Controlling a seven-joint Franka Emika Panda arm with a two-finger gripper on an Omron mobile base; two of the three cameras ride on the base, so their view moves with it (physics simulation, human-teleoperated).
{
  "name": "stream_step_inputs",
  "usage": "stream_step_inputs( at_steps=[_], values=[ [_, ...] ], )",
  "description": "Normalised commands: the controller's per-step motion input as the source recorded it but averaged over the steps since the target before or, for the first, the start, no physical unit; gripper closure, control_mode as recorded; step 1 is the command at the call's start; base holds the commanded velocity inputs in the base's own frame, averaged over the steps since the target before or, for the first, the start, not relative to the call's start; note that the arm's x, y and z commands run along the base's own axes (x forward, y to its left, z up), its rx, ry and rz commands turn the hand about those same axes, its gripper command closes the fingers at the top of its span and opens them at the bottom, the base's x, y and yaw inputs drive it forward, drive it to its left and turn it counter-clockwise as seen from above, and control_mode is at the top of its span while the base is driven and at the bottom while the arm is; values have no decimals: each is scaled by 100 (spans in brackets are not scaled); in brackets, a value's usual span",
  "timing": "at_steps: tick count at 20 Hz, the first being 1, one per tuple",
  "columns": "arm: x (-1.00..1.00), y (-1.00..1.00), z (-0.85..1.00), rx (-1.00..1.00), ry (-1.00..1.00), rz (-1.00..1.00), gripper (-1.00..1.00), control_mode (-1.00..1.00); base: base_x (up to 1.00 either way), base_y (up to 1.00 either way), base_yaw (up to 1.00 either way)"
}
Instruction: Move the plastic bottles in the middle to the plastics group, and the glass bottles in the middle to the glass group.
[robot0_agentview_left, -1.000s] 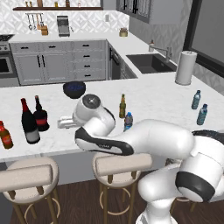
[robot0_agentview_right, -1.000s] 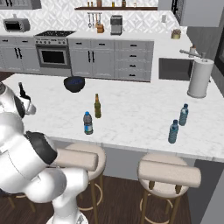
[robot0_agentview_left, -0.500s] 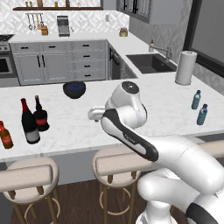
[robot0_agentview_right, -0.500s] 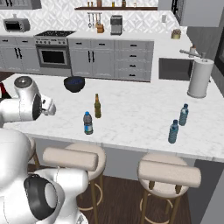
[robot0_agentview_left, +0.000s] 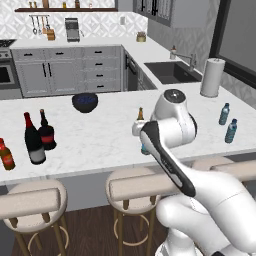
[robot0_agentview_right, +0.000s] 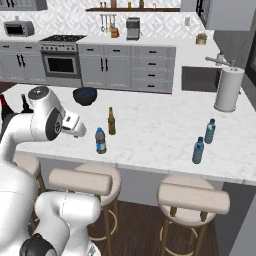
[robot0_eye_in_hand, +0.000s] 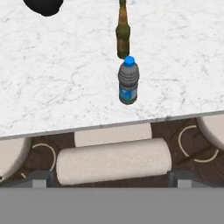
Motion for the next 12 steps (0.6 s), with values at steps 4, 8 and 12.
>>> stream_step_inputs(
  at_steps=[4,8,12],
  values=[
    [29,-80,0,-5,3,-4,-100,-100,0,0,0],
    [47,-65,-3,0,1,0,-100,-100,0,0,0],
    [44,-20,-11,0,0,0,-100,-100,0,0,0]
  ],
)
